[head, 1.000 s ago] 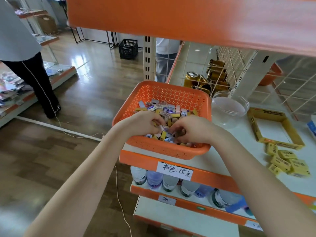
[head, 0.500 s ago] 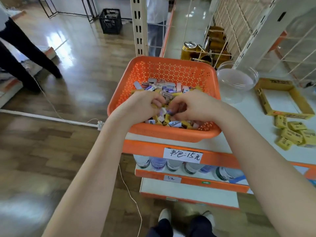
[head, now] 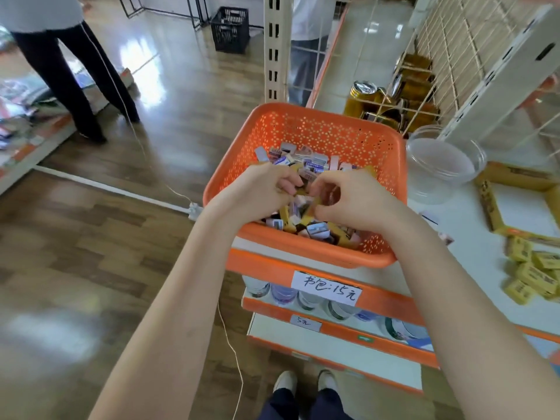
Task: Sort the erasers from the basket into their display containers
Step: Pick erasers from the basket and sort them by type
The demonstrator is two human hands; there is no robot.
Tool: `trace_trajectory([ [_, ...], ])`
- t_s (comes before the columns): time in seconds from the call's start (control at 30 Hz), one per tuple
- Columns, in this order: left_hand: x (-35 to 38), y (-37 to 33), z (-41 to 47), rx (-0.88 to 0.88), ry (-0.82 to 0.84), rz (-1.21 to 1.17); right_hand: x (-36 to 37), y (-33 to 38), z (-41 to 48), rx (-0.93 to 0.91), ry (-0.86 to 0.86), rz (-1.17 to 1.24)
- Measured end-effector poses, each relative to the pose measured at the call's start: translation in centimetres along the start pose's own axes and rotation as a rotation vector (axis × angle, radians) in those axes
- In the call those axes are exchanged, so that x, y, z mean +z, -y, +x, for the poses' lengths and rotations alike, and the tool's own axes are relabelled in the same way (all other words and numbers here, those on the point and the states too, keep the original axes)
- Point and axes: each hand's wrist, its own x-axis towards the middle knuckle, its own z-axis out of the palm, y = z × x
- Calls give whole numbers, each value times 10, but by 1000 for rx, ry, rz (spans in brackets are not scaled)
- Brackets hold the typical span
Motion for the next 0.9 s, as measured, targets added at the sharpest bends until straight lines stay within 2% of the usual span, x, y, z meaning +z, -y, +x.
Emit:
trace_trajectory([
  [0.2,6,-4,9,12,71,194,-4,-4,3,37,-254,50],
  [0.33,8,-5,9,-1,47,238,-3,-7,4,17,-296,91],
  [0.47,6,-9,7,-25,25,201,-4,-8,5,1,-345,134],
  [0.6,0,-16,0,-46,-88,130,-16,-8,-4,-22,-406,289],
  [0.9,16,-89,6,88,-288,-87,-85,-66,-73,-3,-562,543],
])
